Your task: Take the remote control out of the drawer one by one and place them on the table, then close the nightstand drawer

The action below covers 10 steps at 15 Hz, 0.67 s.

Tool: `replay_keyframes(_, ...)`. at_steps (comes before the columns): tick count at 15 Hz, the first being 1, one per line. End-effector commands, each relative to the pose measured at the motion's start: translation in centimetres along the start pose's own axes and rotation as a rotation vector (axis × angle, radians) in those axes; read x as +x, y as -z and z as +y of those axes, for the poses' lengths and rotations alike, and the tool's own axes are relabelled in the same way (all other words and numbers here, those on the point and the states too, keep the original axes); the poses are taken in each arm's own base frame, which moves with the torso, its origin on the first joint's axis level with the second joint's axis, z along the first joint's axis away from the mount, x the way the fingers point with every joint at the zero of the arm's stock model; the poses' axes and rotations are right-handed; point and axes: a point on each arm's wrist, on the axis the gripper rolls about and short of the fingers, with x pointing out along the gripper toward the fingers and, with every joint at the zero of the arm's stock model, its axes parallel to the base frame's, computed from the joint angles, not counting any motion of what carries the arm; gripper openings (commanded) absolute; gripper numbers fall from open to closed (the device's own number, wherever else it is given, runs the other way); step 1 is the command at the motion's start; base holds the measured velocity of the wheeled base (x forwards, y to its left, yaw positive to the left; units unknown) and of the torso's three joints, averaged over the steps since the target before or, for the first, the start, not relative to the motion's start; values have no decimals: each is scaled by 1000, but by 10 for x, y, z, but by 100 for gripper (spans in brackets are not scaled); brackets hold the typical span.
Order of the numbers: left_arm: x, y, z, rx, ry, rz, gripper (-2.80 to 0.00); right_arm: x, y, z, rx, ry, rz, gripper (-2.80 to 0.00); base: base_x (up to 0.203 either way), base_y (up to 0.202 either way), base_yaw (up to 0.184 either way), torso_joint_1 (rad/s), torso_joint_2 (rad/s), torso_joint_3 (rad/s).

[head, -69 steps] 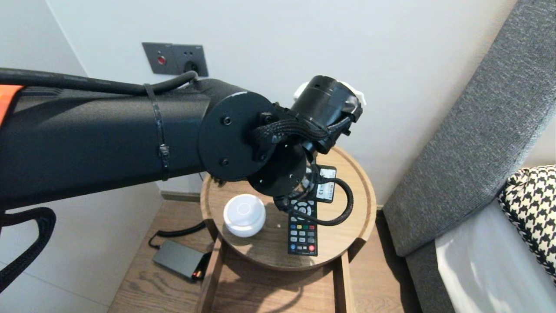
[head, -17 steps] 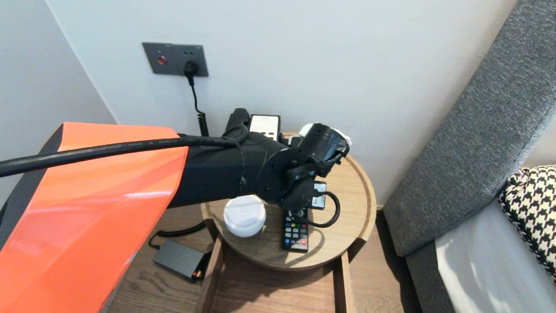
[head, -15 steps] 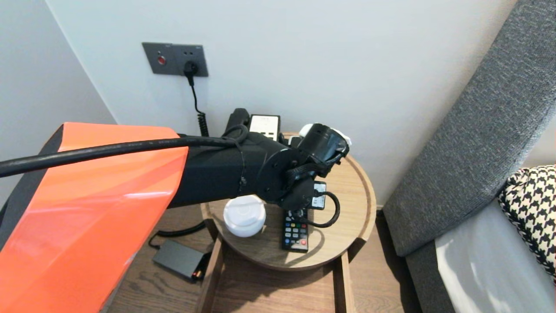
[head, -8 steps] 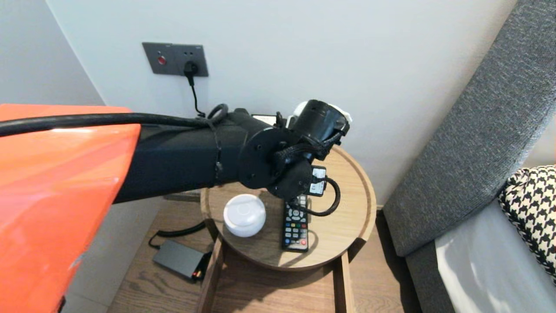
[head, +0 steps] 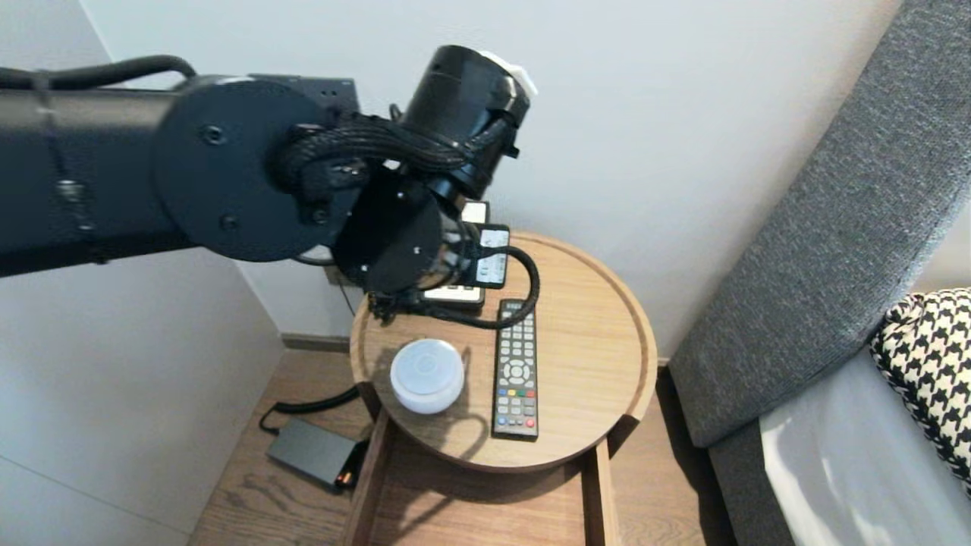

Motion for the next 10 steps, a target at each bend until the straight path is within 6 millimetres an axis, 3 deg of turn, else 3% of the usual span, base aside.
replay_keyframes(1,-31,-3,37,-34,-29,-18,-280,2,7,0,0,0,25,-280,0,0,0,0,0,0)
replay_keyframes(5,-50,52,91,2,-123,117,-280,2,7,0,0,0,25,-280,0,0,0,0,0,0)
replay_keyframes(7,-72,83,123,-37,-130,177,-280,2,7,0,0,0,25,-280,0,0,0,0,0,0)
replay_keyframes(10,-99,112,156,-115,-63,347,-280,2,7,0,0,0,25,-280,0,0,0,0,0,0)
